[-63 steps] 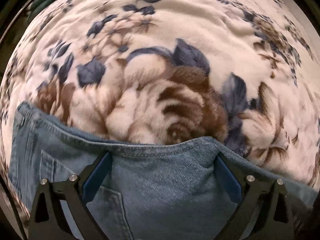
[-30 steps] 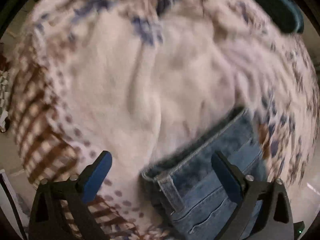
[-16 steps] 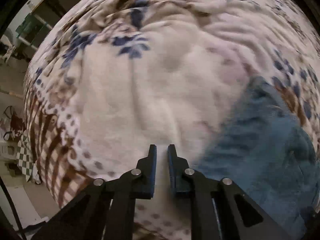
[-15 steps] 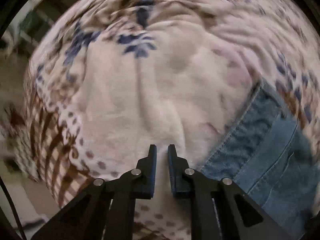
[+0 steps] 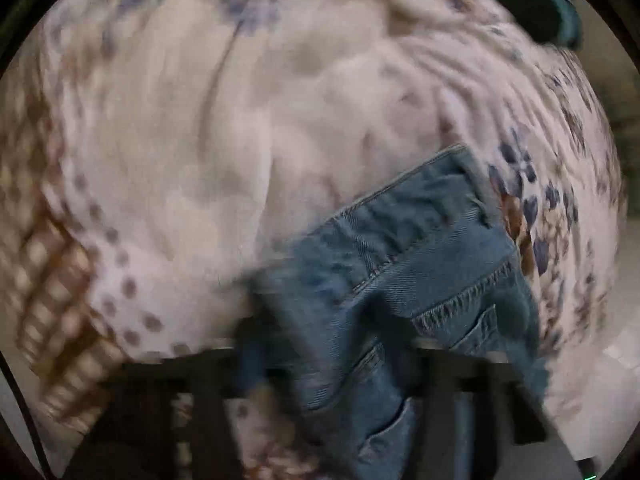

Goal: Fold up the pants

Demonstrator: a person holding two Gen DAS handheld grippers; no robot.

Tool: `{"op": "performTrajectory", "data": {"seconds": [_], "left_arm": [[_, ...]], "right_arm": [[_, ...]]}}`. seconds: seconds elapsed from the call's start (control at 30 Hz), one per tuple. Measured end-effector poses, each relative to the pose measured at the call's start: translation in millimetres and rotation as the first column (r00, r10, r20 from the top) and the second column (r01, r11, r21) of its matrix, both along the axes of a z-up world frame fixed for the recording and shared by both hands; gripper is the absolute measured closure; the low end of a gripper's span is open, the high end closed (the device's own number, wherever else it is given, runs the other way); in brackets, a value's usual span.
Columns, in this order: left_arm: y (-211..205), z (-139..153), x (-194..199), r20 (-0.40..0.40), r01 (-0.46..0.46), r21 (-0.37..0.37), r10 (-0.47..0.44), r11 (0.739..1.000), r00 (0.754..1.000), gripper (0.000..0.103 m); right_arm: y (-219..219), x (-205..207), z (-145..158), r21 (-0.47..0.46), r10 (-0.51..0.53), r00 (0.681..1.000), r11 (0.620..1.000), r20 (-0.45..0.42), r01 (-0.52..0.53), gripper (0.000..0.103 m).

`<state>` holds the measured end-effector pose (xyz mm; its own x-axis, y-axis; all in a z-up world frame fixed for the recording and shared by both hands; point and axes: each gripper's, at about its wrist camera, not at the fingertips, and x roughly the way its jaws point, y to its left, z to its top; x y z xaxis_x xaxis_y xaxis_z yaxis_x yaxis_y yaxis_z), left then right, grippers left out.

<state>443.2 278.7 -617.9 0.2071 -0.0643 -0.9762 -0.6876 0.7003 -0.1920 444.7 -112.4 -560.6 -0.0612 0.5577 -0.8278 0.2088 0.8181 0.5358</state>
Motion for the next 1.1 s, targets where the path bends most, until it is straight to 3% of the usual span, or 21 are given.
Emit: {"op": "performTrajectory", "data": {"seconds": [0.07,0.1,0.23,0.33,0.47,0.53,0.57,0.6,0.67,0.7,0.8,0.9,1.03,1.1], "left_arm": [[-6.3,9.6,0.9,-0.011,0.051,0.077,-0.050,0.996,0.999,0.079],[-4.7,3.0,1.4,-0.054,0.081,0.099,-0.076,0.992,0.996,0.078],[-6.8,-12.1,9.4,-0.114,0.115,0.146,-0.098,0.983,0.989,0.075],[-24.2,5.5,20.0,-0.119,0.119,0.171,-0.100,0.978,0.988,0.070],[-60.2,50.3,8.7,-0.117,0.148,0.196,-0.127,0.969,0.985,0.058],[-97.4,76.0,3.7,-0.117,0.221,0.240,-0.198,0.945,0.973,0.033],[-110.8,83.4,1.4,-0.115,0.249,0.252,-0.226,0.935,0.967,0.030],[-131.8,92.2,-2.9,-0.113,0.291,0.265,-0.270,0.919,0.956,0.024],[-161.0,101.0,-13.4,-0.110,0.371,0.262,-0.355,0.891,0.928,0.009],[-183.8,101.2,-11.4,-0.109,0.417,0.254,-0.402,0.873,0.909,0.002],[-246.6,94.1,-10.4,-0.101,0.518,0.223,-0.509,0.826,0.855,0.001],[-305.7,84.2,-6.5,-0.074,0.580,0.189,-0.577,0.793,0.813,0.001],[-386.5,52.5,-19.1,-0.066,0.659,0.125,-0.657,0.741,0.751,0.001],[-416.8,33.4,-23.1,-0.099,0.699,0.114,-0.692,0.706,0.715,0.001]], "right_arm": [[-3.4,-5.2,-0.5,-0.014,-0.005,1.000,1.000,0.004,0.005,0.054],[-6.8,-8.1,-1.7,-0.016,-0.018,1.000,1.000,0.004,0.018,0.054],[-21.8,-16.9,-9.5,-0.019,-0.064,0.998,0.998,-0.019,0.064,0.054],[-34.2,-21.0,-6.7,-0.008,-0.093,0.996,0.996,-0.004,0.093,0.054],[-60.3,-30.8,3.2,0.036,-0.148,0.989,0.988,0.025,0.147,0.054],[-85.2,-42.7,10.8,0.054,-0.196,0.979,0.980,0.048,0.194,0.044],[-96.0,-48.2,14.3,0.056,-0.219,0.974,0.975,0.056,0.216,0.030],[-117.1,-60.1,18.6,0.062,-0.262,0.963,0.964,0.068,0.258,0.025],[-152.7,-80.9,23.0,0.057,-0.326,0.943,0.945,0.069,0.323,0.024],[-177.0,-97.5,24.0,0.043,-0.365,0.929,0.931,0.061,0.363,0.019],[-238.6,-142.3,22.6,-0.002,-0.467,0.882,0.884,0.055,0.468,0.015],[-307.2,-195.6,16.9,-0.070,-0.587,0.807,0.804,0.069,0.591,0.014],[-394.1,-261.6,-5.0,-0.111,-0.747,0.661,0.653,0.068,0.749,0.014],[-423.9,-279.7,-26.1,-0.070,-0.805,0.593,0.591,0.027,0.804,0.014]]}}
